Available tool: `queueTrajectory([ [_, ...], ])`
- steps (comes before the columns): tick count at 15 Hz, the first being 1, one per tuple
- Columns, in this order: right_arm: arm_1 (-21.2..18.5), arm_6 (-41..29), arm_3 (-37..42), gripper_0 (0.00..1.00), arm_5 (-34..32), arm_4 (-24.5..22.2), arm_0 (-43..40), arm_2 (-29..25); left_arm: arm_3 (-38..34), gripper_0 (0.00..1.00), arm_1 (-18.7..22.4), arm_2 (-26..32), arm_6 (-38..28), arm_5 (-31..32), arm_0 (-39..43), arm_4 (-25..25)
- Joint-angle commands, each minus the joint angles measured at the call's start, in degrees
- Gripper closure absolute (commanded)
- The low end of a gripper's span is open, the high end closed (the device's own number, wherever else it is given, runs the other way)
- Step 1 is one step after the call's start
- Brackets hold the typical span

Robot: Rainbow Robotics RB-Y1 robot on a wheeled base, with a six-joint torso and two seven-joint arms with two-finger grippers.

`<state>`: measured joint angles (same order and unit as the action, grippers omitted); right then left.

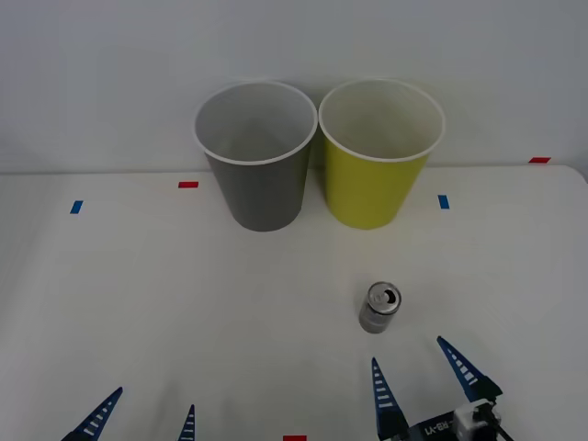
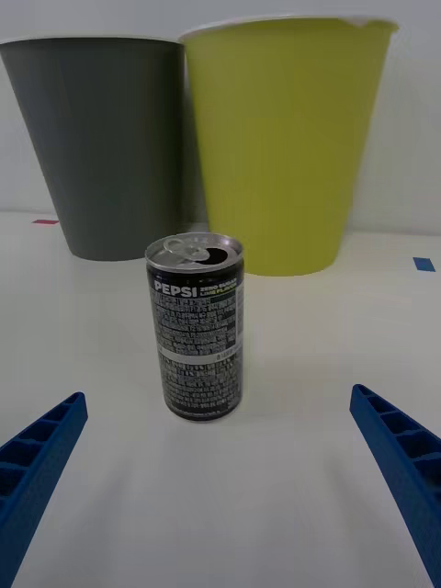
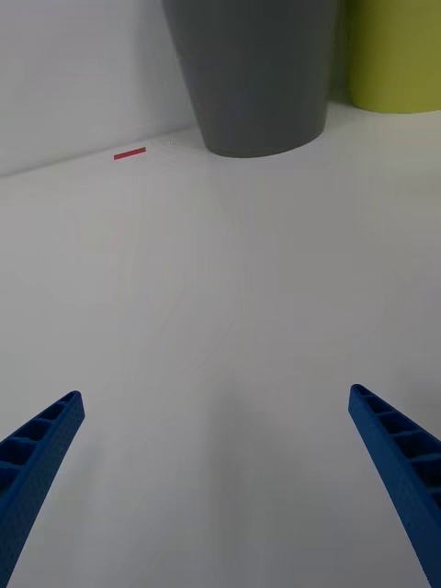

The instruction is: Put cans in the gray bin and PET bottles in the light green bin.

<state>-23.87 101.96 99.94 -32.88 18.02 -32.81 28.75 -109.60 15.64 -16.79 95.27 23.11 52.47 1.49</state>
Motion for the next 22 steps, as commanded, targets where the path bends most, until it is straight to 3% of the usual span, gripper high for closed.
queueTrajectory([
  [1,1.81,0.26,-0.18,0.0,3.35,-1.4,3.28,-0.1,0.0,0.0,0.0,0.0,0.0,0.0,0.0,0.0],
  [22,9.28,1.57,-4.93,0.0,11.09,-0.26,13.92,-4.05,0.0,0.0,0.0,0.0,0.0,0.0,0.0,0.0],
])
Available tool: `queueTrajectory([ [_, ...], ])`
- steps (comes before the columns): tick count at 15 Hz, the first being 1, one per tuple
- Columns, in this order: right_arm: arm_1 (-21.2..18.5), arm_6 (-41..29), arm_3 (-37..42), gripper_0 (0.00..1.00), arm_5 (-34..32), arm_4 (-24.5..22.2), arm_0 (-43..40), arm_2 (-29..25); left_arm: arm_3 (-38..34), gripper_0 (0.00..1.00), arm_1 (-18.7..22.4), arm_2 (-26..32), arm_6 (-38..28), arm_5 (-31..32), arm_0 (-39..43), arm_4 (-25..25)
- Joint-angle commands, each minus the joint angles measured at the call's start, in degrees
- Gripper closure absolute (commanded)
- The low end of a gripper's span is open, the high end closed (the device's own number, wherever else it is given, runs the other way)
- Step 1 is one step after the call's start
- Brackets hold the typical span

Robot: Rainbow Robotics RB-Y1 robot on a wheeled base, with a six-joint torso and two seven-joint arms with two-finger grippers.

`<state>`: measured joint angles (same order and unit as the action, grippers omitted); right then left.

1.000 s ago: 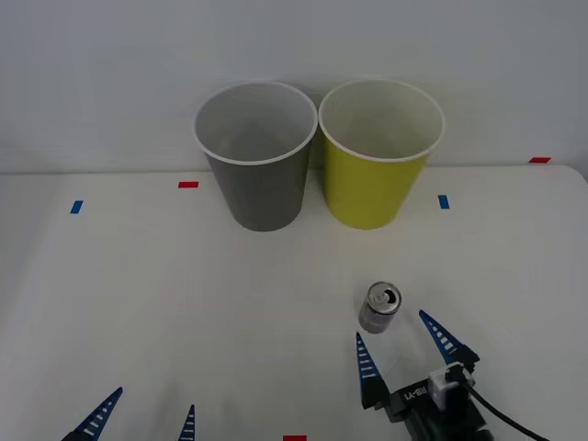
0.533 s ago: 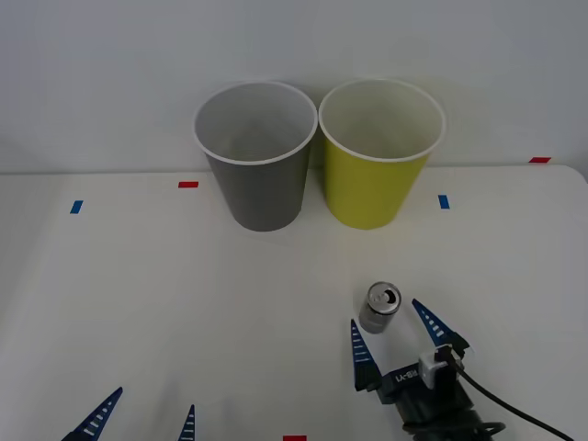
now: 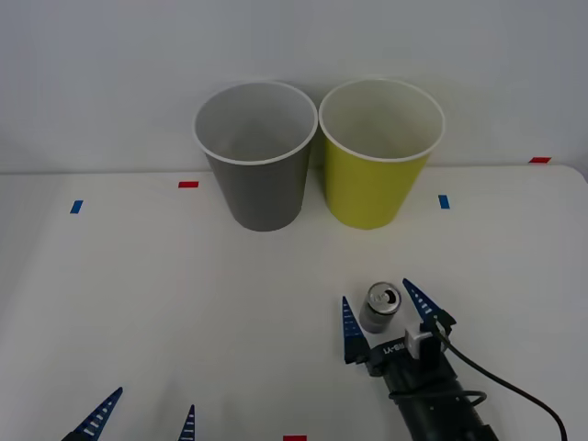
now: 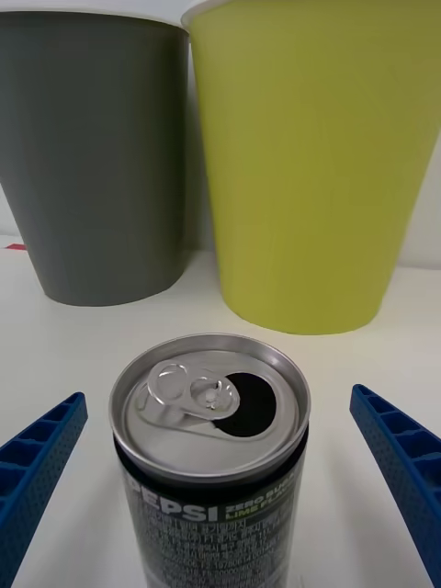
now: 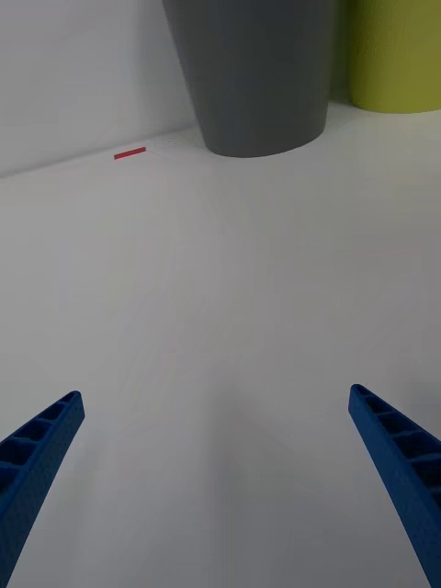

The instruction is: Put cans in the gray bin and PET bottles in the light green bin.

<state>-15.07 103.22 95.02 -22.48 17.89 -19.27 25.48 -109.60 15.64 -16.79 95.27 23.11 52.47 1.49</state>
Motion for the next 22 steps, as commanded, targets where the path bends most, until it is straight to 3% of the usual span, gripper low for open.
queueTrajectory([
  [1,0.39,0.58,-0.01,0.0,0.77,-0.04,0.37,-1.05,0.0,0.0,0.0,0.0,0.0,0.0,0.0,0.0],
  [4,0.57,1.11,-0.01,0.0,0.86,0.04,0.37,-1.22,0.0,0.0,0.0,0.0,0.0,0.0,0.0,0.0],
  [5,0.65,1.11,-0.01,0.31,1.13,0.04,0.28,-1.22,0.0,0.0,0.0,0.0,0.0,0.0,0.0,0.0],
  [6,0.83,1.11,0.07,0.67,1.39,0.22,0.28,-1.31,0.0,0.0,0.0,0.0,0.0,0.0,0.0,0.0],
  [7,1.09,0.93,-0.01,0.82,1.39,0.48,0.28,-1.31,0.0,0.0,0.0,0.0,0.0,0.0,0.0,0.0],
  [14,2.15,1.11,0.07,0.89,2.44,2.24,0.28,-1.49,0.0,0.0,0.0,0.0,0.0,0.0,0.0,0.0],
  [22,4.17,1.37,19.32,0.91,30.83,1.1,0.02,-5.62,0.0,0.0,0.0,0.0,0.0,0.0,0.0,0.0],
])
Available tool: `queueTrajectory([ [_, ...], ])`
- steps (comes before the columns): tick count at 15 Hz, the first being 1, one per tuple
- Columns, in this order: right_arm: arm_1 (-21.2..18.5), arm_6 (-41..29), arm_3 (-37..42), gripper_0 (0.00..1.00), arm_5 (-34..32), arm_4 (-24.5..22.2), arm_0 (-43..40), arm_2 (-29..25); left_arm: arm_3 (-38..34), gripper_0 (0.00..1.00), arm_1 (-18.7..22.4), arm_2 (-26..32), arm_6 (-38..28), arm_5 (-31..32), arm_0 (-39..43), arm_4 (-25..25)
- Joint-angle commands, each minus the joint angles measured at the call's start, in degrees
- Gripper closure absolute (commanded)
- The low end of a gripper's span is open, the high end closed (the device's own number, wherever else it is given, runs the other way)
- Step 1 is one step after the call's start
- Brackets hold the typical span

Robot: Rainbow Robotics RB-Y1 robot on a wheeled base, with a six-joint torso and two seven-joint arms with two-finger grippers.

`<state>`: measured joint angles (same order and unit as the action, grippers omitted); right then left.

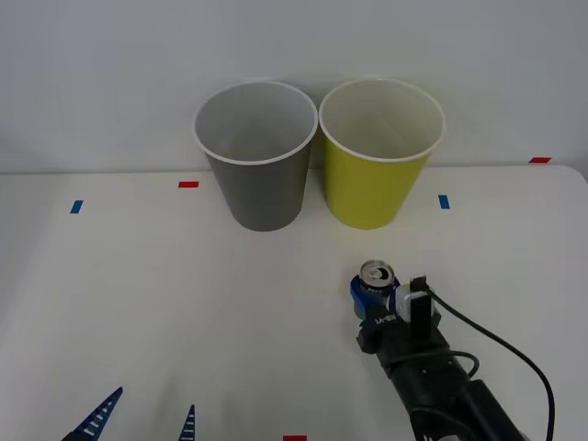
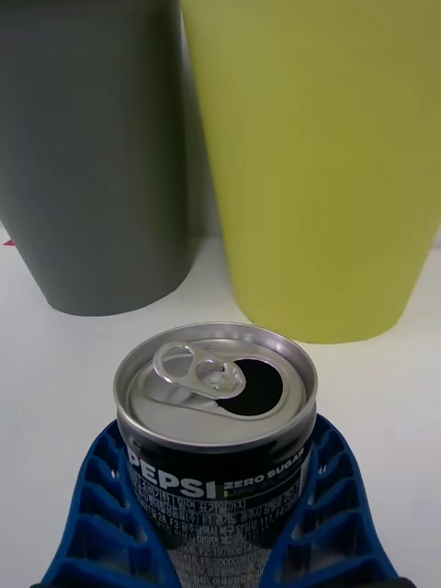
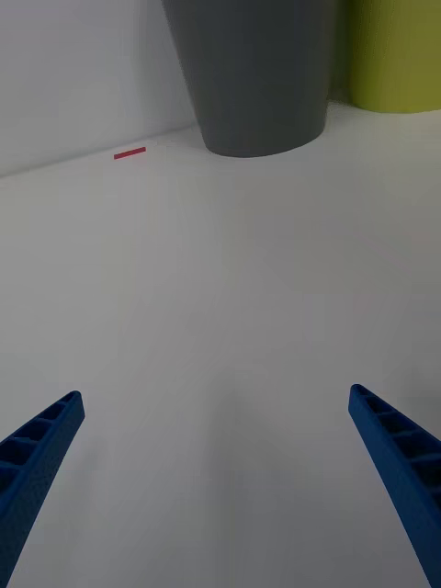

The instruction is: Put cans in the gray bin and PET bottles in the light green bin.

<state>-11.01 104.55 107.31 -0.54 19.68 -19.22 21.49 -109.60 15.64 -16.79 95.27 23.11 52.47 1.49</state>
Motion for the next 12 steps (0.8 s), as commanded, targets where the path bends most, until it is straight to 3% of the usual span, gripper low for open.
queueTrajectory([
  [1,0.11,0.04,9.84,0.91,13.11,-0.96,0.06,-2.33,0.0,0.0,0.0,0.0,0.0,0.0,0.0,0.0],
  [6,0.73,-0.57,22.24,0.92,33.58,-3.33,3.04,-5.23,0.0,0.0,0.0,0.0,0.0,0.0,0.0,0.0],
  [9,2.31,-1.54,29.27,0.92,48.53,-9.57,7.79,-5.49,0.0,0.0,0.0,0.0,0.0,0.0,0.0,0.0],
  [12,4.42,-3.12,29.88,0.91,55.03,-10.27,14.03,-6.11,0.0,0.0,0.0,0.0,0.0,0.0,0.0,0.0],
])
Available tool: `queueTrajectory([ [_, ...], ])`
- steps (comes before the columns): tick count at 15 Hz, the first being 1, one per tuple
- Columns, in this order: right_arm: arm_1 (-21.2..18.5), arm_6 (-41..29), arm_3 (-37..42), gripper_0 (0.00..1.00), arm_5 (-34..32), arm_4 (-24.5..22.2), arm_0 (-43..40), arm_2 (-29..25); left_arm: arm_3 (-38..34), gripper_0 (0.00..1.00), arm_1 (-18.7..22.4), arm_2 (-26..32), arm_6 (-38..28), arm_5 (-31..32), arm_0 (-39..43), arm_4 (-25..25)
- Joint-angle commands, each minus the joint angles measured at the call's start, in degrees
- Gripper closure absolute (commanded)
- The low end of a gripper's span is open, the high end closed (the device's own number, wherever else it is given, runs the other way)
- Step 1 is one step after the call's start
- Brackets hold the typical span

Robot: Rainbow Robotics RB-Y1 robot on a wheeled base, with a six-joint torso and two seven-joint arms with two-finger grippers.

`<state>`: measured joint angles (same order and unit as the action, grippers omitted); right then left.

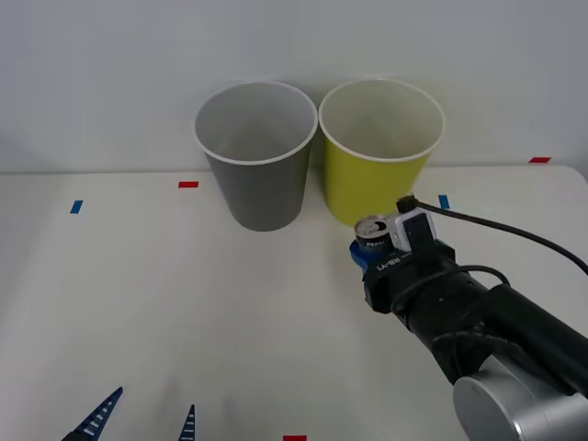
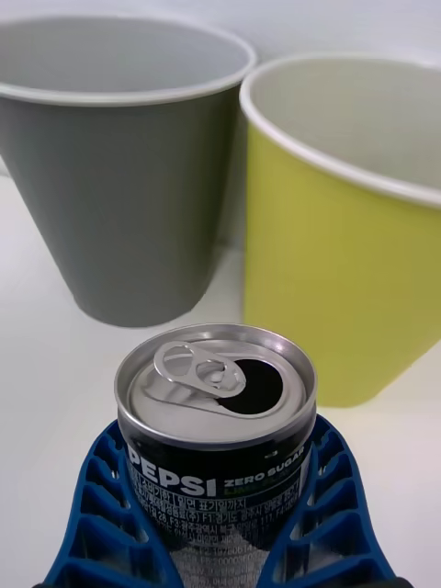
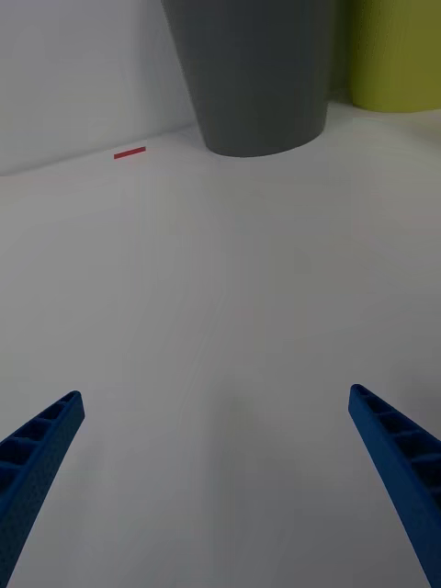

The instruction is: Put cans in the gray bin and PET bottles in the light green bin.

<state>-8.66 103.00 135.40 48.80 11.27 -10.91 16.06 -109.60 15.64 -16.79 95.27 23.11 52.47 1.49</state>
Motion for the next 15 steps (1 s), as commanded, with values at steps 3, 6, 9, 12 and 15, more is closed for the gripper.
queueTrajectory([
  [3,5.05,-2.89,1.71,0.91,11.94,-2.04,12.49,-1.91,0.0,0.0,0.0,0.0,0.0,0.0,0.0,0.0],
  [6,6.81,-4.21,-0.14,0.92,14.57,-1.16,18.9,-2.87,0.0,0.0,0.0,0.0,0.0,0.0,0.0,0.0],
  [9,7.43,-5.35,-3.83,0.92,14.57,-0.55,25.23,-4.11,0.0,0.0,0.0,0.0,0.0,0.0,0.0,0.0],
  [12,7.6,-6.67,-7.43,0.92,14.57,0.59,31.91,-5.51,0.0,0.0,0.0,0.0,0.0,0.0,0.0,0.0],
  [15,8.92,-7.55,-11.65,0.92,14.49,4.55,37.27,-7.27,0.0,0.0,0.0,0.0,0.0,0.0,0.0,0.0],
])
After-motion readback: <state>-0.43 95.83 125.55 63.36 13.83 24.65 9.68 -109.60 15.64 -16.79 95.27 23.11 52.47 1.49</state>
